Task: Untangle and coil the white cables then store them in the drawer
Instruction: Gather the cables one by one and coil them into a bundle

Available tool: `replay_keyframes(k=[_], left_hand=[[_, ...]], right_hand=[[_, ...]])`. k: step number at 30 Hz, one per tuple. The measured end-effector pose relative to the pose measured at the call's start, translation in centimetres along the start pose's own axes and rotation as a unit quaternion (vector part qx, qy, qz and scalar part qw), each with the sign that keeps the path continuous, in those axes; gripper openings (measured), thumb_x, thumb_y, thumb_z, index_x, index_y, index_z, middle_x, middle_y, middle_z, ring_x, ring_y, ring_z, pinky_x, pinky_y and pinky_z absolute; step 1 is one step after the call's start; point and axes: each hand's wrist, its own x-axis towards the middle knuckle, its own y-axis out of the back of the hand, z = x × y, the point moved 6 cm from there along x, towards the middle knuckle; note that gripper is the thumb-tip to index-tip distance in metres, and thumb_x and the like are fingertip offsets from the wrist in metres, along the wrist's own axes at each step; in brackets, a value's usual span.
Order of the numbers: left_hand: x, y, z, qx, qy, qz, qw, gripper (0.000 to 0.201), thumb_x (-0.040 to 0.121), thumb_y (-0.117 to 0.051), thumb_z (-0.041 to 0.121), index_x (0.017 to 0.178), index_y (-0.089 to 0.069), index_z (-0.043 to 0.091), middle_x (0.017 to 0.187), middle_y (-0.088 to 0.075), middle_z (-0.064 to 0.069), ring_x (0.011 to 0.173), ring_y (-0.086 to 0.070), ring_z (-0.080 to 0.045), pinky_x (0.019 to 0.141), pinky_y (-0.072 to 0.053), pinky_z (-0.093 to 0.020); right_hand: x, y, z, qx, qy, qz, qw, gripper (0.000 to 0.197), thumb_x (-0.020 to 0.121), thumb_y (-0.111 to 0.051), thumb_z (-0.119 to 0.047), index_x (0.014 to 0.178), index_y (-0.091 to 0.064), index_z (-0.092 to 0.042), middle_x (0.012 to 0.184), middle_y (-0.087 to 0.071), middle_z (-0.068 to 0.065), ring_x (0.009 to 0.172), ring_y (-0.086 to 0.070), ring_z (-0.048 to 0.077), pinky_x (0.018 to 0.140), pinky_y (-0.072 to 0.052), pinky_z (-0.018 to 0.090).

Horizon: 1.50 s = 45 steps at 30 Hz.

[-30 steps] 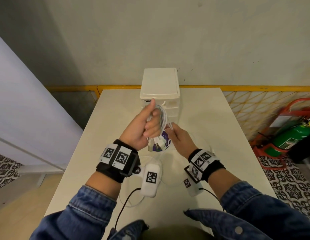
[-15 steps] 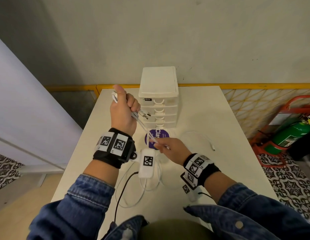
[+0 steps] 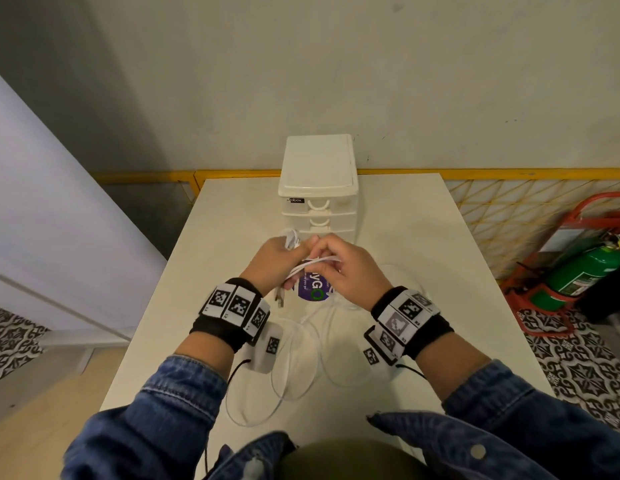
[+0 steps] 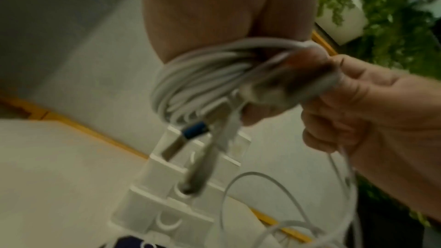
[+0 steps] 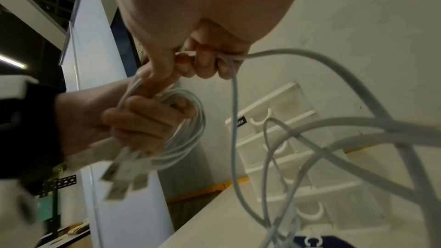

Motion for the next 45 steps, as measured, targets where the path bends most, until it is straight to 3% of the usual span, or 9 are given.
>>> replay_keyframes(k=[5, 11, 15, 20, 24, 28, 35, 41, 45], left_hand=[[-1.1, -2.8, -0.1, -0.139, 0.066, -0.181, 0.971, 0.075, 0.076, -0.032, 0.078, 0.078, -0.048, 0.005, 0.039, -0.030, -0.001, 0.029, -0.021, -0.012, 0.036, -0.021, -0.016], [-2.1, -3.6, 1.3, -0.146, 0.043, -0.234, 0.960, 0.048, 0.085, -0.062, 0.039, 0.065, -0.044, -0.001, 0.042, -0.027, -0.001, 0.031, -0.021, -0.010, 0.037, -0.018, -0.018], [-2.3, -3.3, 3.3, -0.255, -0.001, -0.223, 0.941, 0.046, 0.094, -0.048, 0.025, 0.048, -0.049, 0.021, 0.034, -0.031, 0.008, 0.025, -0.022, -0.006, 0.035, -0.013, -0.020], [-1.8, -2.5, 5.6, -0.398, -0.036, -0.190, 0.897, 0.032, 0.094, -0.040, 0.029, 0.068, -0.038, 0.010, 0.033, -0.032, 0.011, 0.022, -0.024, -0.003, 0.031, -0.025, -0.012], [-1.6, -1.3, 6.8, -0.436, -0.074, -0.170, 0.880, 0.035, 0.096, -0.036, 0.027, 0.066, -0.040, 0.011, 0.034, -0.034, 0.010, 0.023, -0.027, -0.003, 0.031, -0.026, -0.012], [-1.4, 1.5, 8.2, -0.461, -0.121, -0.132, 0.869, 0.043, 0.097, -0.035, 0.027, 0.058, -0.029, 0.008, 0.033, -0.034, 0.010, 0.023, -0.028, -0.003, 0.030, -0.027, -0.013], [-1.4, 4.6, 8.6, -0.531, -0.162, -0.083, 0.827, 0.044, 0.100, -0.030, 0.027, 0.064, -0.053, 0.016, 0.034, -0.038, 0.008, 0.025, -0.033, -0.002, 0.029, -0.029, -0.015], [-1.6, 6.0, 8.0, -0.527, -0.159, -0.034, 0.834, 0.045, 0.101, -0.030, 0.027, 0.063, -0.050, 0.016, 0.034, -0.037, 0.008, 0.025, -0.032, -0.003, 0.029, -0.030, -0.015], [-1.5, 4.8, 7.9, -0.403, -0.127, -0.044, 0.905, 0.036, 0.097, -0.039, 0.028, 0.065, -0.037, 0.013, 0.037, -0.034, 0.009, 0.027, -0.027, -0.005, 0.032, -0.028, -0.017]], right_hand=[[0.7, 1.9, 0.5, 0.003, -0.024, 0.009, 1.000, 0.020, 0.074, -0.070, -0.028, 0.087, -0.056, -0.022, 0.065, -0.054, -0.002, 0.063, -0.053, 0.019, 0.063, -0.043, 0.034], [0.9, 3.6, 3.0, -0.007, -0.045, 0.012, 0.999, 0.017, 0.084, -0.060, -0.016, 0.097, -0.071, -0.017, 0.090, -0.071, 0.002, 0.079, -0.064, 0.016, 0.076, -0.051, 0.034], [0.0, 2.3, 4.6, -0.035, -0.079, -0.002, 0.996, 0.027, 0.092, -0.044, -0.027, 0.097, -0.064, -0.010, 0.076, -0.067, 0.001, 0.070, -0.063, 0.013, 0.070, -0.052, 0.037], [-1.5, -0.3, 5.2, 0.006, -0.128, -0.005, 0.992, 0.020, 0.097, -0.042, -0.022, 0.084, -0.056, -0.015, 0.082, -0.068, 0.008, 0.078, -0.067, 0.025, 0.078, -0.053, 0.042], [-1.1, -1.2, 5.8, -0.016, -0.160, -0.038, 0.986, 0.037, 0.094, -0.046, -0.034, 0.081, -0.057, 0.000, 0.081, -0.065, 0.021, 0.078, -0.061, 0.033, 0.076, -0.047, 0.043], [-1.7, -1.0, 7.9, -0.105, -0.195, -0.093, 0.971, 0.029, 0.086, -0.057, -0.037, 0.076, -0.053, -0.010, 0.076, -0.062, 0.008, 0.073, -0.056, 0.025, 0.076, -0.043, 0.036], [-3.4, 2.0, 10.8, -0.100, -0.247, -0.007, 0.964, 0.032, 0.078, -0.064, -0.008, 0.109, -0.061, -0.017, 0.105, -0.061, -0.008, 0.085, -0.058, 0.015, 0.081, -0.040, 0.021], [-4.3, 5.3, 12.0, -0.046, -0.294, 0.014, 0.955, 0.043, 0.073, -0.076, -0.012, 0.112, -0.060, -0.018, 0.119, -0.059, 0.007, 0.096, -0.057, 0.020, 0.092, -0.046, 0.035], [-2.9, 5.1, 9.6, -0.014, -0.316, -0.061, 0.947, 0.088, 0.064, -0.083, -0.026, 0.138, -0.037, -0.021, 0.141, -0.041, 0.005, 0.123, -0.044, 0.021, 0.094, -0.037, 0.027]])
